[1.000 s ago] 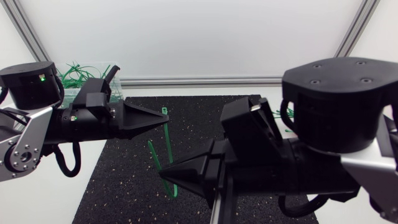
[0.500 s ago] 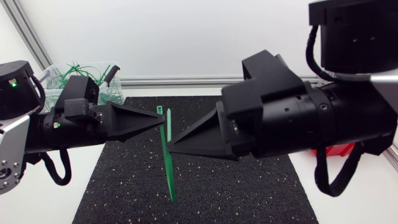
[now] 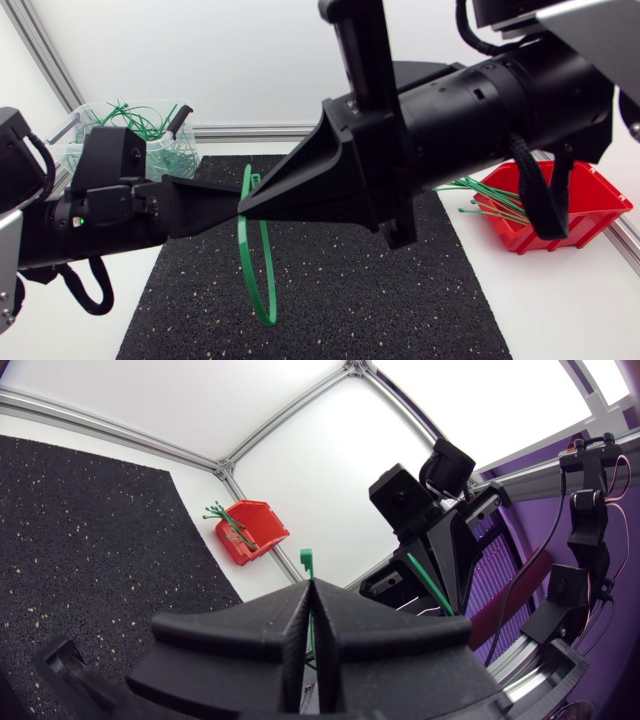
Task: Take a green cable tie from the red box, thread the tail through the head to close it, then place it in the transparent bin on the left.
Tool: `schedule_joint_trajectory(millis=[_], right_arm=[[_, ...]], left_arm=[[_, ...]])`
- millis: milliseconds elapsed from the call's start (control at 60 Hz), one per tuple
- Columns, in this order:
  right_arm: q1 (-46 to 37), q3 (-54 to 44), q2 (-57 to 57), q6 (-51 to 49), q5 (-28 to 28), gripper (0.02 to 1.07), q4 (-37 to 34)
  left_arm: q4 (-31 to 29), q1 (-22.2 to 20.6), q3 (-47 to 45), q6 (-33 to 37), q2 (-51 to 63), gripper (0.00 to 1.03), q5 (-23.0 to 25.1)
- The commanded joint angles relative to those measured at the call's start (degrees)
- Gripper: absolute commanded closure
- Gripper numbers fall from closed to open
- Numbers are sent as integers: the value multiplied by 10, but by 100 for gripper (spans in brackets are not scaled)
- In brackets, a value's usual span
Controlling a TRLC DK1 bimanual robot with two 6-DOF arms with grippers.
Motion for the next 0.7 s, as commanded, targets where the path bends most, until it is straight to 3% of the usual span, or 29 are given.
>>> schedule_joint_trajectory(millis=[0, 167, 433, 683], right_arm=[[-6, 20, 12, 46, -15, 102, -6], [-7, 24, 14, 73, -22, 102, -6], [-20, -2, -18, 86, -53, 102, -13], [-19, -22, -48, 88, -55, 102, -14]], left_arm=[[8, -16, -18, 26, -22, 100, -18], [2, -48, -23, 57, -49, 100, -67], [-59, -154, -26, 135, -114, 100, -229], [-79, -207, -17, 171, -139, 100, -294]])
